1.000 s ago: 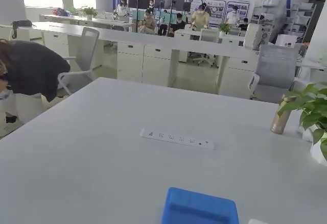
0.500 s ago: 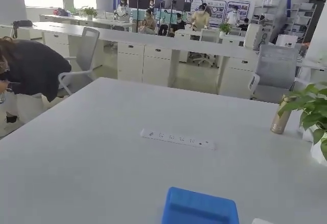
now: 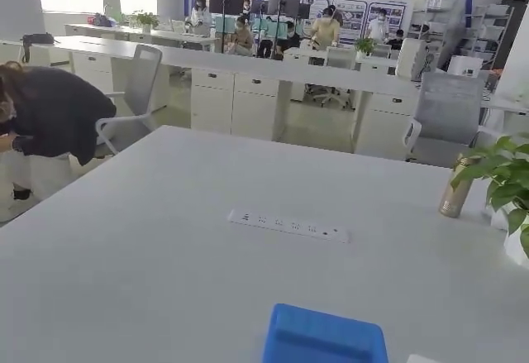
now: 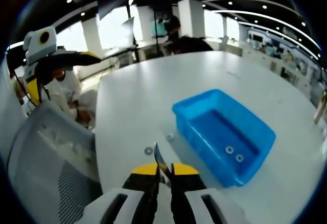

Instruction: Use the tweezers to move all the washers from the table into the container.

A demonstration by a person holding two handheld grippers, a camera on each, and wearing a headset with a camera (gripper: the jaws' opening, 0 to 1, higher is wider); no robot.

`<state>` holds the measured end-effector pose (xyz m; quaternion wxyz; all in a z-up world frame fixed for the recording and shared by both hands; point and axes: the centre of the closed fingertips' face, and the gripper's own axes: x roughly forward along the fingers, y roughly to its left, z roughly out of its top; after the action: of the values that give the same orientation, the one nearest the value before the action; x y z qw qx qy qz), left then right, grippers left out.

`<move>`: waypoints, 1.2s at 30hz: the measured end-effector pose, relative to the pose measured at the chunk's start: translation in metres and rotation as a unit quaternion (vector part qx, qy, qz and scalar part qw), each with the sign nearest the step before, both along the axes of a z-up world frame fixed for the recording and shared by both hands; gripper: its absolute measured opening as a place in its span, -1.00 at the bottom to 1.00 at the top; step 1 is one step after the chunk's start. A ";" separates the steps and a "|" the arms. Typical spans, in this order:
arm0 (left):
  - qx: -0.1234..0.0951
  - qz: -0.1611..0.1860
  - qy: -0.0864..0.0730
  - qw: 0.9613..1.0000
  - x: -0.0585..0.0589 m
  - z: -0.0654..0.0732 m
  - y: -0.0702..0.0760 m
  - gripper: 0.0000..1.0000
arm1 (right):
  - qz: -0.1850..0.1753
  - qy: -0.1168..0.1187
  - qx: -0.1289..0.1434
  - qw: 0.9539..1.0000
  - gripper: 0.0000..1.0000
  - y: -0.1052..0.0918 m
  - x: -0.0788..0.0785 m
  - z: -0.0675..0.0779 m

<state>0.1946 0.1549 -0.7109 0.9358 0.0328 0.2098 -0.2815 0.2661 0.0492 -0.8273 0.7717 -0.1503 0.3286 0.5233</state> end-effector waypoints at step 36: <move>0.001 -0.003 -0.001 1.000 -0.001 0.001 0.001 0.59 | -0.050 0.017 0.059 0.997 -0.94 0.007 0.020 0.047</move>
<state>0.1934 0.1556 -0.7097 0.9351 0.0344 0.2086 -0.2842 0.2866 0.0559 -0.7800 0.7985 -0.0788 0.3173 0.5055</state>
